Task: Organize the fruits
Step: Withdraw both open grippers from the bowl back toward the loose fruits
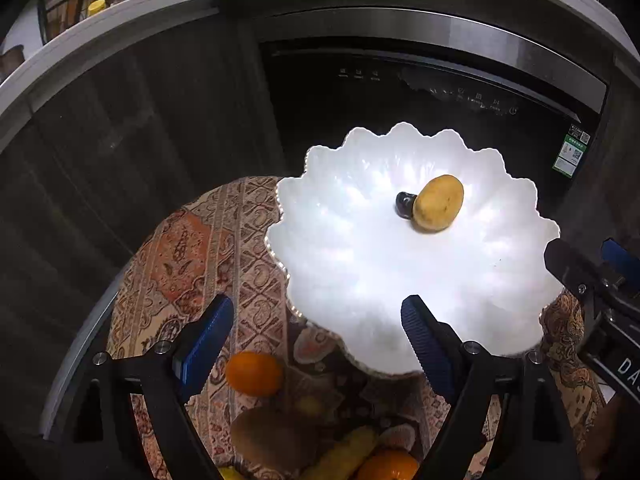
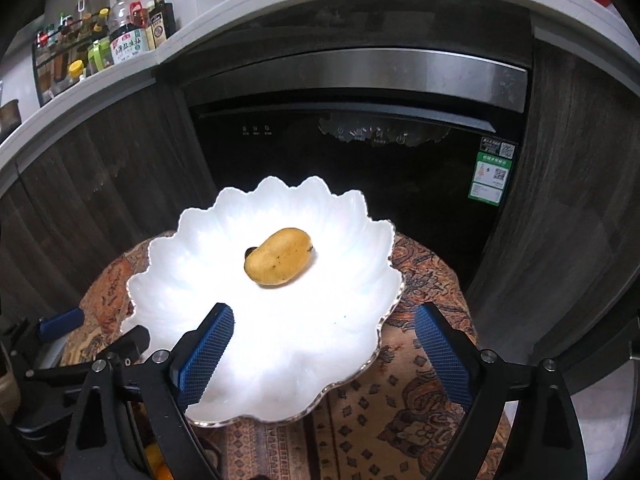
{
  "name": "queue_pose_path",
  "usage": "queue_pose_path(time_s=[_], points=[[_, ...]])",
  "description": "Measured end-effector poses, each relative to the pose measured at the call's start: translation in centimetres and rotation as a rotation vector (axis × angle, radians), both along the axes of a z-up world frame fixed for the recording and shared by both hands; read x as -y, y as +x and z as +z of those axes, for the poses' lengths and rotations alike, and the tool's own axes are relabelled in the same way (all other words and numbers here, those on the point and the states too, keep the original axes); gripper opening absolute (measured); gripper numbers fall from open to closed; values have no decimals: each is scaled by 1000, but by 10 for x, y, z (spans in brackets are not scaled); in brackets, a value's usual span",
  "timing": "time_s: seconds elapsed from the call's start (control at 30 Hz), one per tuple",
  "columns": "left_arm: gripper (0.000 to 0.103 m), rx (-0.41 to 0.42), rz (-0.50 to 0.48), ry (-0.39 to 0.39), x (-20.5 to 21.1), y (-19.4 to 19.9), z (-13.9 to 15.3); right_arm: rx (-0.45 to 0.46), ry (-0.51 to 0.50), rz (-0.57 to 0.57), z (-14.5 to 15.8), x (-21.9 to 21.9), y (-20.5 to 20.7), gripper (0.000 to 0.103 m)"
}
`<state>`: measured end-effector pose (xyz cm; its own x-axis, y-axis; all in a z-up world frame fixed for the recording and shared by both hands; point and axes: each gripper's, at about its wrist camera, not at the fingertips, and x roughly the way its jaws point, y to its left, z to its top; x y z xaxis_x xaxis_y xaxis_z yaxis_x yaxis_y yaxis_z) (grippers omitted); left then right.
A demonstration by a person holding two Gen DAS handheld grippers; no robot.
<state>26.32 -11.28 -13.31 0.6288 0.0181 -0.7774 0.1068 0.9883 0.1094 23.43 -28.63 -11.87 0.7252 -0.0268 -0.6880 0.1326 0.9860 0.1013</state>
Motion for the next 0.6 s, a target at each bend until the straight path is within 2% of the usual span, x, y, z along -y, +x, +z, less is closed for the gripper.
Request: queue_pose_path(time_s=[0.4, 0.6], points=[[86, -1, 20, -6, -25, -40, 14, 10, -14, 4, 22, -17, -22, 93], [86, 3, 37, -7, -45, -57, 24, 4, -15, 54, 37, -40, -30, 93]])
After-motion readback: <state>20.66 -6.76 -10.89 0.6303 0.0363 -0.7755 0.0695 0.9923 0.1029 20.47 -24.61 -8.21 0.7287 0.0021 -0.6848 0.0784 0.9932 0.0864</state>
